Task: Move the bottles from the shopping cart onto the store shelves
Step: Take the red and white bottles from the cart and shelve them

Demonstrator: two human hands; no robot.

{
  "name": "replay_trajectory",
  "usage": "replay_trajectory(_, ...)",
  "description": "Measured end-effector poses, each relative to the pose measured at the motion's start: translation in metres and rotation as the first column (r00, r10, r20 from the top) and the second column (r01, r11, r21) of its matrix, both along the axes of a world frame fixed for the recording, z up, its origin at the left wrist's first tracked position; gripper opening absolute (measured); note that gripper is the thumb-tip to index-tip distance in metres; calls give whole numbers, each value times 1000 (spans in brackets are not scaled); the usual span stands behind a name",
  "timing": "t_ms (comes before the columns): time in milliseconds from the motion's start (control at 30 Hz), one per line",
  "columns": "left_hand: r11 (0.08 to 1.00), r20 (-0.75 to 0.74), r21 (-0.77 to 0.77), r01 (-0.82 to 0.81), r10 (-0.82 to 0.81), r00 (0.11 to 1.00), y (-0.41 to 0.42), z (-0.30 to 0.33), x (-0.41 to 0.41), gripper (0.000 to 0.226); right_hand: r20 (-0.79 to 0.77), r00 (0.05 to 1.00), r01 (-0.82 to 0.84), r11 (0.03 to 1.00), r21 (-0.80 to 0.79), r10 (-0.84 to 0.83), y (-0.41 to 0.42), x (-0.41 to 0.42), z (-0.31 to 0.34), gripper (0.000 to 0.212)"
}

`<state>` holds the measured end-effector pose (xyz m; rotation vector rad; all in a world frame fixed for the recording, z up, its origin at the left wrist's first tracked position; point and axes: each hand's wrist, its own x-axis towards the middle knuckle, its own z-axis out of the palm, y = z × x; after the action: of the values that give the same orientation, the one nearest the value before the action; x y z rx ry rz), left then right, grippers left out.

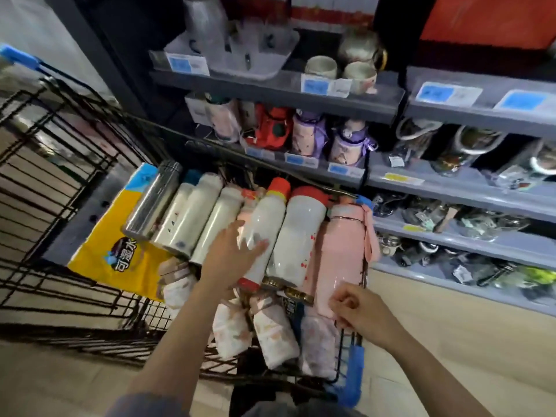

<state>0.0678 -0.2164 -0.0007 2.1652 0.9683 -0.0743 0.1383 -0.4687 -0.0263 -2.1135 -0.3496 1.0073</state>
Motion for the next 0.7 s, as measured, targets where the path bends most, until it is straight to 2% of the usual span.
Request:
replay_trajectory(133, 991, -134, -123, 51, -68, 989, 21, -29, 26, 101, 91, 994, 72, 991, -113, -62, 8, -12, 4, 12)
replay_trajectory(200, 989, -174, -103, 105, -122, 977, 25, -42, 31, 102, 126, 989, 99, 983, -155, -80, 13, -17, 5, 15)
replay_trajectory(300, 992, -96, -106, 71, -81, 992, 25, -51, 33, 93, 162, 979, 158, 968, -196, -127, 18, -21, 4, 23)
replay_trajectory(433, 985, -64, -169, 35, -46, 997, 31, -59, 33, 88, 201, 967, 207, 946, -250, -158, 26, -28, 2, 24)
replay_trajectory(500, 970, -12, -241, 3, -6, 1000, 34, -59, 30, 75, 222, 962, 219, 936, -275, -160, 29, -30, 2, 28)
replay_trajectory(600, 916, 115, -400, -23, 75, 990, 36, -51, 22, 38, 214, 962, 231, 930, -286, -173, 33, -31, 5, 28)
replay_trajectory(700, 837, 136, -544, -63, 162, 977, 43, -42, 4, 40, 200, 965, 227, 924, -309, -170, 36, -32, 10, 26)
